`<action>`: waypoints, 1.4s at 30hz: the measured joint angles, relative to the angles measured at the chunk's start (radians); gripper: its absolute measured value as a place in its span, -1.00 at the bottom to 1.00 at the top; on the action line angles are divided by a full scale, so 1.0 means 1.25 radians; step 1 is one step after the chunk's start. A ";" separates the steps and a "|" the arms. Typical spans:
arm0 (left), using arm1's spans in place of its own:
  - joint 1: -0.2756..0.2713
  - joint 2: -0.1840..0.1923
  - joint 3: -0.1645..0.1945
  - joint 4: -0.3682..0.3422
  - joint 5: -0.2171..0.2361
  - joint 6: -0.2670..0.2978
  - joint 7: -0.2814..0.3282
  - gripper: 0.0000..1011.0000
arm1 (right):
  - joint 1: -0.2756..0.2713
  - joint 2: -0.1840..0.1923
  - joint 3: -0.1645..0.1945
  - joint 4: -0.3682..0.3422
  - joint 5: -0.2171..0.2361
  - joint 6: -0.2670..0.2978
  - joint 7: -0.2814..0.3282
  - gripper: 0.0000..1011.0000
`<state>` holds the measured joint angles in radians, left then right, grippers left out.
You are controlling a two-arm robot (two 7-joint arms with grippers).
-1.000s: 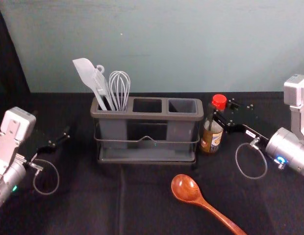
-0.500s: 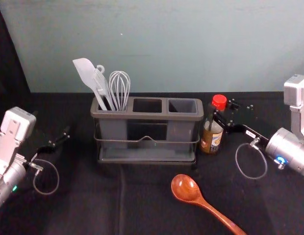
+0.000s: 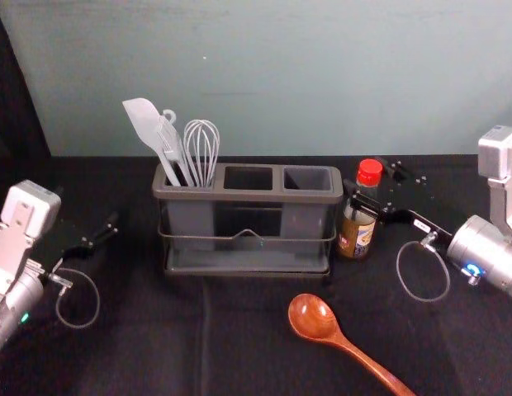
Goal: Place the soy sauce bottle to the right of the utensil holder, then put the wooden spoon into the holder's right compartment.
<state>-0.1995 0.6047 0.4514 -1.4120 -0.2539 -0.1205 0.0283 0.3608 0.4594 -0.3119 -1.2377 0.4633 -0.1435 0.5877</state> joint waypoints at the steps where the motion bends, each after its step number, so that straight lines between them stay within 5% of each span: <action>1: 0.000 0.000 0.000 0.000 0.000 0.000 0.000 1.00 | 0.000 0.000 0.000 0.000 0.000 0.000 0.000 0.62; 8: 0.000 0.000 0.000 0.000 0.000 0.000 0.000 1.00 | 0.000 0.000 0.000 0.000 0.000 0.000 0.000 0.98; 17: 0.000 0.000 0.000 0.000 0.000 0.000 0.000 1.00 | -0.004 0.001 0.002 -0.009 -0.004 0.000 -0.006 0.98; 32: 0.000 0.000 0.000 0.000 0.000 0.000 0.000 1.00 | -0.072 0.028 0.059 -0.150 -0.021 -0.008 -0.071 0.98; 42: 0.000 0.000 0.000 0.000 0.000 0.000 0.000 1.00 | -0.158 0.088 0.113 -0.324 -0.033 -0.017 -0.073 0.98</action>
<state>-0.1995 0.6047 0.4514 -1.4120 -0.2539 -0.1205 0.0283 0.1637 0.5695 -0.1711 -1.6427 0.4218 -0.1652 0.4970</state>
